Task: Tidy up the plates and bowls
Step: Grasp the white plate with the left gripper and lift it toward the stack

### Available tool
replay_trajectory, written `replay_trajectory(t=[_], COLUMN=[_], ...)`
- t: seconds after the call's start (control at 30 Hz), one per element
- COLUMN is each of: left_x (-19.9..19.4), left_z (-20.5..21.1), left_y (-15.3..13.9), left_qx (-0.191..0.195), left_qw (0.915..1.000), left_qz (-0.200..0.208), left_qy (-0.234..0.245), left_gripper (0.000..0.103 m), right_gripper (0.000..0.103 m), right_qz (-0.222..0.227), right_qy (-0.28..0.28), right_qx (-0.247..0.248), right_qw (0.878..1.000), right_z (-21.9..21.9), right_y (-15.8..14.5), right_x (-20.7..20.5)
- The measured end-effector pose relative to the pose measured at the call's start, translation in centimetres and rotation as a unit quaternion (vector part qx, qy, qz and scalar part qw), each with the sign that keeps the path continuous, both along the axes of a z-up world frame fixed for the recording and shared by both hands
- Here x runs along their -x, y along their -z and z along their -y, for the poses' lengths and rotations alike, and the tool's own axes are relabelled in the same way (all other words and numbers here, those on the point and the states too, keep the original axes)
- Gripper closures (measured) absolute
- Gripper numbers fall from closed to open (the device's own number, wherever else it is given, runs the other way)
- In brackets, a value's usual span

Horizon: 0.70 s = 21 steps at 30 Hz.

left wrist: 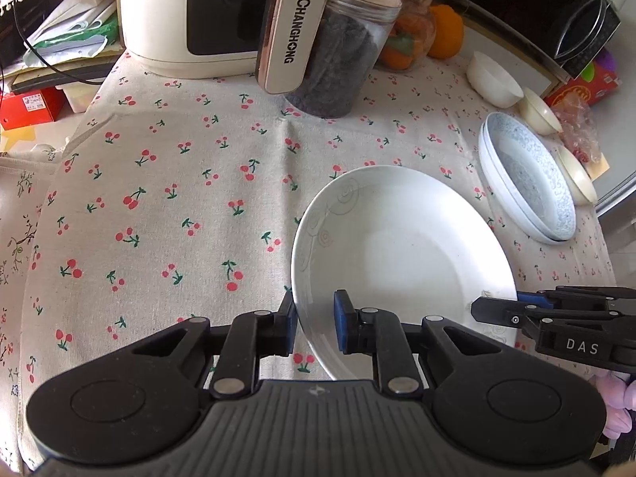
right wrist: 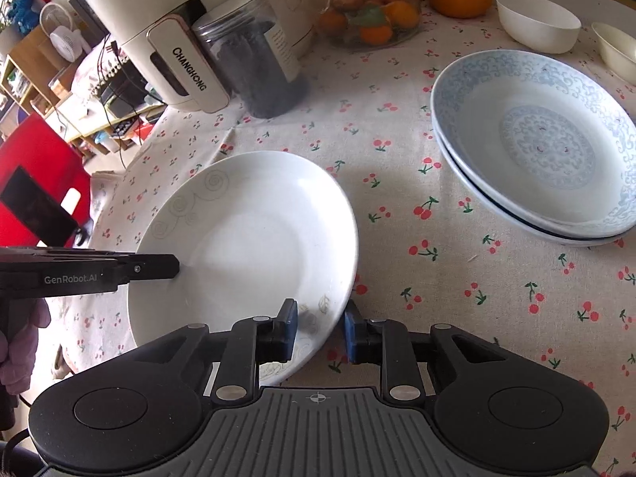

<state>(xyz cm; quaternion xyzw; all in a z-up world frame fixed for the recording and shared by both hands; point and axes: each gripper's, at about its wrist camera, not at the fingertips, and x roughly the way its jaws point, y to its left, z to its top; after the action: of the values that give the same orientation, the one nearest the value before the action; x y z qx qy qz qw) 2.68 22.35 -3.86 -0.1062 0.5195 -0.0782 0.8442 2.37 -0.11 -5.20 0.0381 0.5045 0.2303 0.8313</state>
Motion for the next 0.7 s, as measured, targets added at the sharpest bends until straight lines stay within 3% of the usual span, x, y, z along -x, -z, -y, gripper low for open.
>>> replay_trajectory(t=[0.7], left_x=[-1.8], left_z=[4.7], left_y=[-2.7], left_qx=[0.014], left_qw=[0.9987], left_qz=[0.049], left_qy=[0.005], left_gripper=[0.087], right_gripper=[0.080], right_qz=[0.023], right_qy=[0.047], right_qx=[-0.038], right_qw=[0.998], right_z=[5.8], right_y=[-3.2], right_x=[-1.8])
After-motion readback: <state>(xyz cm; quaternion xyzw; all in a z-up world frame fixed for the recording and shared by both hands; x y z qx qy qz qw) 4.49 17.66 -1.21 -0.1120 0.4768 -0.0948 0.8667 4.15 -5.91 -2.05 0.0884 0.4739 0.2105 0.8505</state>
